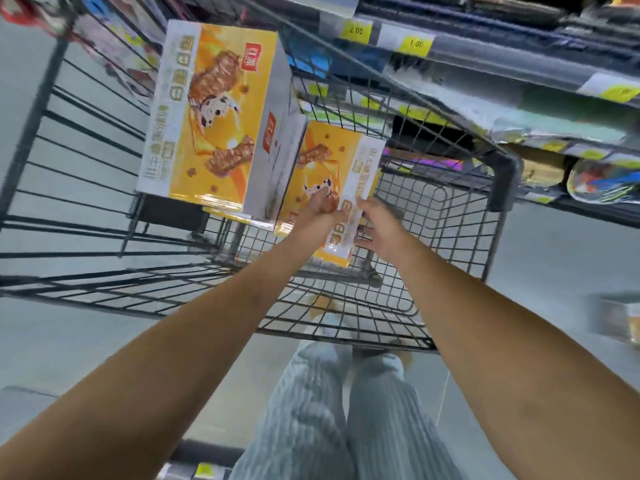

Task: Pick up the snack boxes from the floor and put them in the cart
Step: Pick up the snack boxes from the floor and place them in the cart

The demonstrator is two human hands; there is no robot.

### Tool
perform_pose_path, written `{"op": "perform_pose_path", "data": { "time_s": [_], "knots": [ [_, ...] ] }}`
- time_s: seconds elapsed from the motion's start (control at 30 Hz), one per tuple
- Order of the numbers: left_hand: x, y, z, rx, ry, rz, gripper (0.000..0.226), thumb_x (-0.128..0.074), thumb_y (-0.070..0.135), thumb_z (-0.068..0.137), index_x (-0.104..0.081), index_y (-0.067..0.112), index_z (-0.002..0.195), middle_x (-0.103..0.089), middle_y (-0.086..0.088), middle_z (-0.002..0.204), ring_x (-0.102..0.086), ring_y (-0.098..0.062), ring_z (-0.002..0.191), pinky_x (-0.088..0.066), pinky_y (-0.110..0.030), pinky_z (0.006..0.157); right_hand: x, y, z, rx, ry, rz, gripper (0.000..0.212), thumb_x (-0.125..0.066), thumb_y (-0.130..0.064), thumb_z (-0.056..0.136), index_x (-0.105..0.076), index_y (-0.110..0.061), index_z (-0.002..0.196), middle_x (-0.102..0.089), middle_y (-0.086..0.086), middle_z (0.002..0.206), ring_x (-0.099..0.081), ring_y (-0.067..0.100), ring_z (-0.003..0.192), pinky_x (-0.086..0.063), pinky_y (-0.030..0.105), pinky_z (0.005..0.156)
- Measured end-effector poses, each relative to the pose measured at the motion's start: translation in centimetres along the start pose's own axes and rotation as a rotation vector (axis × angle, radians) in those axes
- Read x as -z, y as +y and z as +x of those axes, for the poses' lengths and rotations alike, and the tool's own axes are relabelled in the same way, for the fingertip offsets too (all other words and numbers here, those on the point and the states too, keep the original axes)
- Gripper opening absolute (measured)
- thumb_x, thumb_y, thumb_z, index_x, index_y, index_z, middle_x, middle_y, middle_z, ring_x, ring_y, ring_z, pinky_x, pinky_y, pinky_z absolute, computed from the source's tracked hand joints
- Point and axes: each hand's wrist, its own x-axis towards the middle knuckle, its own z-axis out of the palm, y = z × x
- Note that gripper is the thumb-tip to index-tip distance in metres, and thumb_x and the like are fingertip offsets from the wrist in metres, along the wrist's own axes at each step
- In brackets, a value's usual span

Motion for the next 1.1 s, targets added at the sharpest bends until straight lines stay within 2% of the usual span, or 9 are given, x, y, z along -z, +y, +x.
{"op": "perform_pose_path", "data": {
  "time_s": [0.17, 0.37, 0.5, 0.6, 0.7, 0.8, 0.93, 1.0, 1.1],
  "knots": [
    [-2.8, 1.1, -1.5, 0.014, 0.006, 0.029, 0.058, -0.060, 0.017, 0.089, -0.039, 0.018, 0.144, -0.049, -0.001, 0.136, -0.050, -0.018, 0.117, -0.043, -0.040, 0.104, 1.7, -0.3, -2.5, 0.060, -0.003, 0.098, 0.013, -0.048, -0.030, 0.097, -0.061, -0.029, 0.093, -0.062, -0.004, 0.098, -0.056, 0.017, 0.087, -0.044, 0.032, 0.073],
    [-7.3, 2.0, -4.6, -0.008, -0.021, 0.112, 0.054, -0.059, 0.018, 0.091, -0.042, 0.016, 0.142, -0.054, -0.002, 0.126, -0.050, -0.017, 0.112, -0.044, -0.037, 0.101, 7.6, 0.6, -6.6, 0.152, 0.046, 0.243, 0.012, -0.048, -0.030, 0.098, -0.057, -0.023, 0.102, -0.067, 0.006, 0.115, -0.062, 0.020, 0.095, -0.045, 0.039, 0.089],
    [-13.1, 2.6, -7.4, -0.084, -0.040, 0.242, 0.032, -0.058, 0.020, 0.092, -0.055, 0.016, 0.124, -0.053, -0.005, 0.131, -0.048, -0.020, 0.122, -0.038, -0.040, 0.108, 13.4, 2.6, -10.1, 0.224, 0.097, 0.435, 0.007, -0.053, -0.008, 0.096, -0.056, -0.014, 0.094, -0.067, 0.007, 0.093, -0.065, 0.017, 0.080, -0.051, 0.027, 0.077],
    [-18.0, 1.9, -9.3, -0.118, -0.102, 0.292, 0.019, -0.053, 0.016, 0.093, -0.050, 0.028, 0.079, -0.056, 0.001, 0.095, -0.053, -0.015, 0.090, -0.043, -0.031, 0.087, 17.7, 4.6, -13.2, 0.262, 0.150, 0.525, 0.016, -0.054, 0.007, 0.092, -0.056, -0.006, 0.101, -0.064, 0.008, 0.081, -0.063, 0.012, 0.069, -0.054, 0.019, 0.059],
    [-23.5, 0.9, -12.1, -0.126, -0.148, 0.299, 0.023, -0.054, 0.012, 0.093, -0.046, 0.029, 0.078, -0.045, 0.009, 0.075, -0.044, -0.006, 0.069, -0.039, -0.024, 0.064, 22.9, 7.2, -16.7, 0.304, 0.196, 0.612, 0.035, -0.051, 0.014, 0.090, -0.050, 0.003, 0.123, -0.059, 0.015, 0.087, -0.057, 0.014, 0.069, -0.055, 0.015, 0.054],
    [-29.0, -0.7, -15.3, -0.181, -0.204, 0.374, 0.025, -0.053, 0.015, 0.094, -0.045, 0.028, 0.073, -0.045, 0.012, 0.074, -0.044, -0.003, 0.070, -0.036, -0.022, 0.061, 28.0, 10.6, -20.0, 0.326, 0.243, 0.670, 0.042, -0.052, 0.015, 0.089, -0.044, 0.013, 0.131, -0.058, 0.016, 0.085, -0.057, 0.015, 0.072, -0.056, 0.016, 0.054],
    [-35.9, -3.8, -18.7, -0.216, -0.285, 0.433, 0.009, -0.053, 0.018, 0.094, -0.056, 0.026, 0.093, -0.054, 0.008, 0.090, -0.049, -0.012, 0.093, -0.036, -0.022, 0.065, 34.6, 15.3, -24.1, 0.345, 0.308, 0.730, 0.042, -0.054, 0.012, 0.090, -0.045, 0.009, 0.131, -0.059, 0.012, 0.085, -0.059, 0.013, 0.072, -0.056, 0.017, 0.059],
    [-39.9, -5.6, -20.5, -0.236, -0.340, 0.463, 0.030, -0.052, 0.019, 0.094, -0.053, 0.019, 0.124, -0.055, 0.003, 0.107, -0.050, -0.013, 0.101, -0.038, -0.021, 0.067, 38.3, 18.0, -26.3, 0.360, 0.344, 0.757, 0.042, -0.055, 0.010, 0.090, -0.046, 0.008, 0.130, -0.059, 0.011, 0.084, -0.059, 0.013, 0.074, -0.055, 0.021, 0.066],
    [-45.3, -8.1, -23.3, -0.270, -0.398, 0.528, 0.036, -0.052, 0.019, 0.094, -0.050, 0.015, 0.130, -0.055, -0.001, 0.108, -0.051, -0.014, 0.099, -0.038, -0.021, 0.066, 43.3, 21.9, -29.1, 0.370, 0.394, 0.788, 0.044, -0.056, 0.009, 0.090, -0.045, 0.006, 0.132, -0.060, 0.010, 0.085, -0.059, 0.013, 0.076, -0.053, 0.025, 0.076]
  ]
}}
